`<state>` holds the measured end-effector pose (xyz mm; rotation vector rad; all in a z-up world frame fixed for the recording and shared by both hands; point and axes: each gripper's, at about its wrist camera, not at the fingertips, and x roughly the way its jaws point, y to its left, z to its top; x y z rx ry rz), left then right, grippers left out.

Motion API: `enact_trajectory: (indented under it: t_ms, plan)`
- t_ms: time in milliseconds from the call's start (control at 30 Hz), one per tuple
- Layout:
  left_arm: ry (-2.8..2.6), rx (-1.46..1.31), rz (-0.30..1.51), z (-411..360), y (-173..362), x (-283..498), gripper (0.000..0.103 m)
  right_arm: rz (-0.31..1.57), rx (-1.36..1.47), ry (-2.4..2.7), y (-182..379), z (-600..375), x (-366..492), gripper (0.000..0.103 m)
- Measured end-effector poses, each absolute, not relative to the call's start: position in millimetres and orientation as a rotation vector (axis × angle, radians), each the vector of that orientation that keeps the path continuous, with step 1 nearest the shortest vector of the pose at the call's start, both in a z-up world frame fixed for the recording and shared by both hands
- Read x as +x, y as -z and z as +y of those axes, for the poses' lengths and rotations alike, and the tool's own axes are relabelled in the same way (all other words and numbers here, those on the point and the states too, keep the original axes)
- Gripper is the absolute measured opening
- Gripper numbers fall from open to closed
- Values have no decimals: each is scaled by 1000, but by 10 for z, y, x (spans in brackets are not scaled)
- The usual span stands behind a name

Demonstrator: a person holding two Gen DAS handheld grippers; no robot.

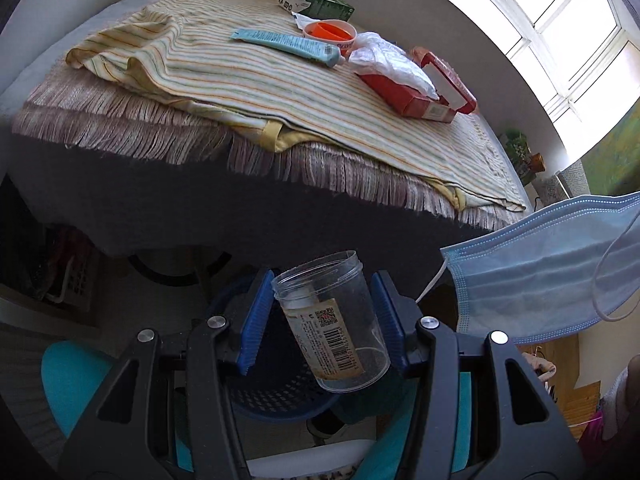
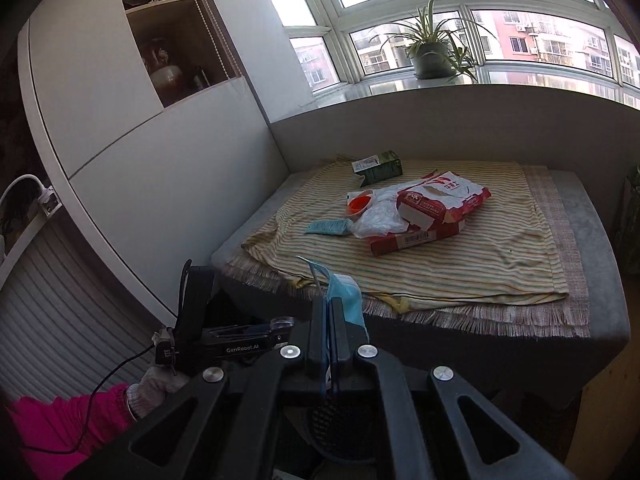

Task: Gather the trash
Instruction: 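Grasp the clear plastic jar with the left gripper and lift it, then open both grippers over the blue wastebasket, dropping jar and mask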

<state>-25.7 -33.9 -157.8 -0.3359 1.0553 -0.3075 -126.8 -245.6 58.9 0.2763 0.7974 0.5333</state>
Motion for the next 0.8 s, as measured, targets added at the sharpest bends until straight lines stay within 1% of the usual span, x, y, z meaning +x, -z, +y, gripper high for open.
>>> enact_trajectory:
  t_ms: [167, 433, 600, 800]
  plan:
    - [277, -278, 1111, -461, 1975, -282, 51, 925, 290, -537, -79, -2353, -1251, 0]
    - [256, -204, 1218, -633, 2546, -238, 51, 1074, 305, -505, 653, -2274, -1148, 0]
    - [245, -164, 1254, -691, 2788, -181, 51, 1154, 302, -488, 1047, -2209, -1098, 0]
    - [229, -118, 1261, -770, 2987, -148, 52, 1208, 278, -471, 1408, -2085, -1041, 0]
